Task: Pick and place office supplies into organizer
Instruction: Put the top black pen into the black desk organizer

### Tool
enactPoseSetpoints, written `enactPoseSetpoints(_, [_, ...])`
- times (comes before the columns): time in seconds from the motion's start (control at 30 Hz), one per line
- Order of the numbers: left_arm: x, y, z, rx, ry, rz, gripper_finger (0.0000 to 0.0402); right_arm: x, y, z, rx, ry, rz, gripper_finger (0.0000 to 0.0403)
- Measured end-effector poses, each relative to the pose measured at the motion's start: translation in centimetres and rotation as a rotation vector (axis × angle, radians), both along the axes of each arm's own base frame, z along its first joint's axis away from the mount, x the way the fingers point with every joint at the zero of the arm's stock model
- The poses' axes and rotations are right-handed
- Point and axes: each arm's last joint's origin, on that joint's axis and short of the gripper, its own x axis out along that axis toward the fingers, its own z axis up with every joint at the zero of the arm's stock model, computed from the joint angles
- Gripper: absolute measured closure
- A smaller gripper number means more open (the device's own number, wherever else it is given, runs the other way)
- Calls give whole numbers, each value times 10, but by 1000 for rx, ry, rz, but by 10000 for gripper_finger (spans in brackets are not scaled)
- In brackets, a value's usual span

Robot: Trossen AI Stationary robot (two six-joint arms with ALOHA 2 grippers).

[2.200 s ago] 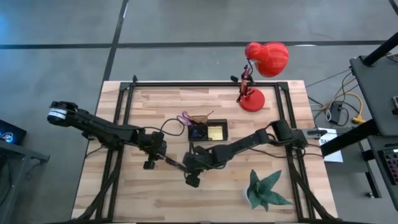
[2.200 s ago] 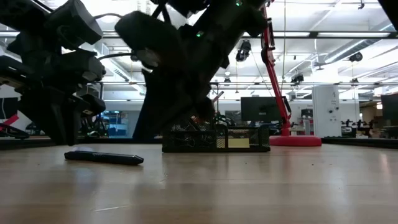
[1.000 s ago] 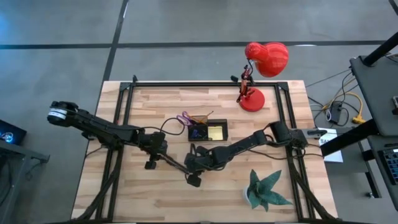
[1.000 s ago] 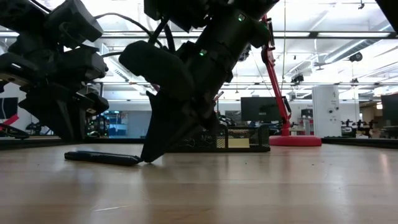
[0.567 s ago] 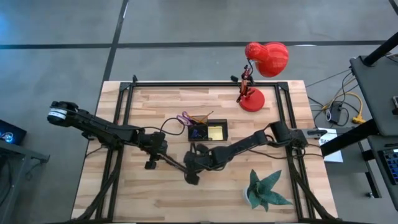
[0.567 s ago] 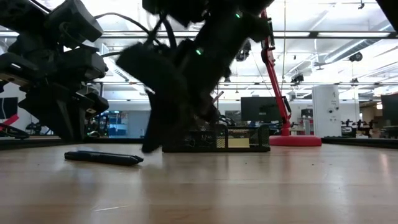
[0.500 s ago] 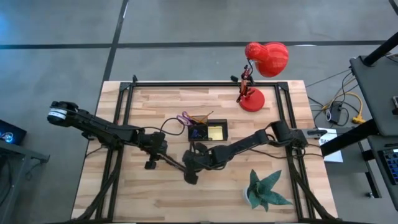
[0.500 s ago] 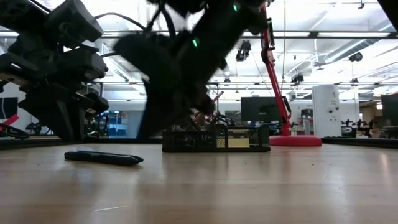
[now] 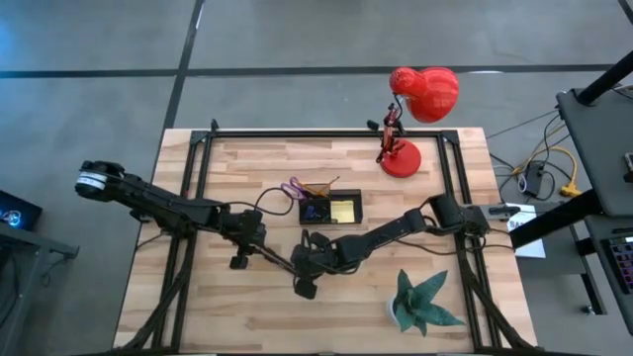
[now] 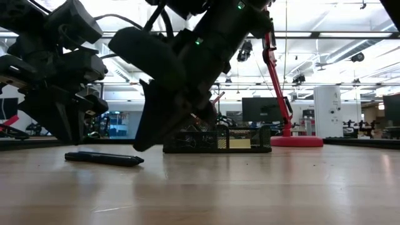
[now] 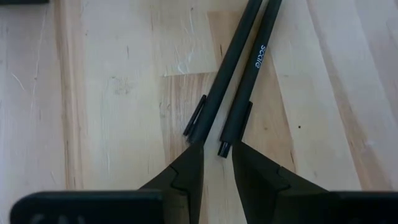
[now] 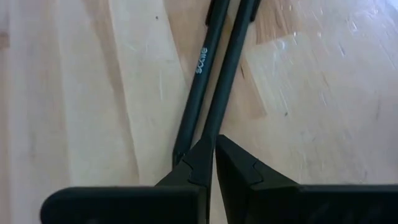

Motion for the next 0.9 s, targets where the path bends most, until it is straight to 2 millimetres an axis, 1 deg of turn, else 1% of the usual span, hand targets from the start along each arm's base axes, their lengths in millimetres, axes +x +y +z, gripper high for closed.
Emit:
enactPoseSetpoints(0.33, [0,0,0,0,-3,-1,332,1,1,1,14,-10,9,390])
enactPoseSetpoints(0.5, [1,0,1,-3,-23,-1,332,2,3,1,47,-22,37,390])
enactPoseSetpoints(0.7, [2,0,1,-4,-24,-1,332,3,3,-12,44,2,31,390])
enactPoseSetpoints(0.9, [1,0,1,-3,-23,-1,332,4,1,-12,48,1,20,390])
